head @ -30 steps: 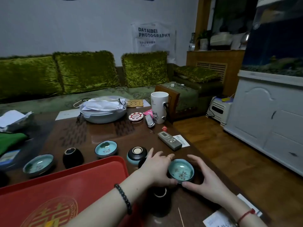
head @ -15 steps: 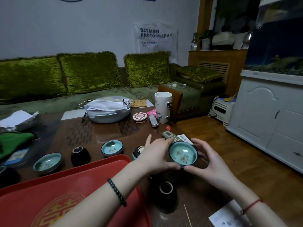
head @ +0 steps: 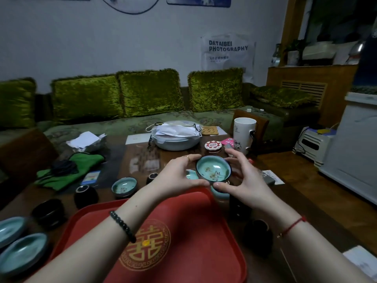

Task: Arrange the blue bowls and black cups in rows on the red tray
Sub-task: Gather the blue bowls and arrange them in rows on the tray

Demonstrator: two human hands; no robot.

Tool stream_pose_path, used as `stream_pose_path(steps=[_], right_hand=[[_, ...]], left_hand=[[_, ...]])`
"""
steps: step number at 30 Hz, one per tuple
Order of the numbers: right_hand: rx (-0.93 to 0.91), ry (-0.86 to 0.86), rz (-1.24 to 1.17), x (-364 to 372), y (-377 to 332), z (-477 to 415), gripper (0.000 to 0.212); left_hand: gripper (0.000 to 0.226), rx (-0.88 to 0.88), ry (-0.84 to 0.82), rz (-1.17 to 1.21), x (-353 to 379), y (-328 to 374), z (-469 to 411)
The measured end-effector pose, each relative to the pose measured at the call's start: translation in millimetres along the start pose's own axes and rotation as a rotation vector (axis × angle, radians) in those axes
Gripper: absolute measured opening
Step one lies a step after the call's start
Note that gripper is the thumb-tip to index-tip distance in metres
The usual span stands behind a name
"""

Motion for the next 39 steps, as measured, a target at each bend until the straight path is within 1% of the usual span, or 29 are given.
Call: stream_pose_path(steps=[4, 8, 16, 20, 29, 36, 39], right_hand=[[0.027, -0.055, -0.007, 34, 9, -11, 0.084], [0.050, -0.107, 0.001, 63, 25, -16, 0.080], [0.129, -0.197, 0.065, 91, 67, -20, 0.083], [0.149, -0.210, 0.134, 94, 80, -23, 0.082], [0.164, -0.209, 0.164, 93, 90, -27, 0.081], [0.153, -0.237, 0.175, 90, 81, -28, 0.081], [0.154, -0.202, 0.171, 80, 72, -38, 0.078]], left_hand=[[0.077, -0.041, 0.005, -0.001, 3, -31, 16], [0.076, -0.088, -0.017, 0.041, 20, -64, 24], [0.081, -0.191, -0.042, 0.122, 61, -112, 24], [0.079, -0.181, -0.036, 0.122, 70, -119, 19], [0.077, -0.168, 0.005, 0.144, 77, -124, 13], [0.080, -0.167, 0.022, 0.141, 73, -121, 16], [0.075, -0.171, 0.053, 0.156, 59, -123, 13]])
Point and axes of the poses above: each hand's wrist, its own z-axis away from the middle knuckle, its own x-axis out of the palm, y = z × x, the point moved 8 cm from there along -z, towards the middle knuckle, and after that the axes turned 10 degrees about -y, right-handed, at the moved point
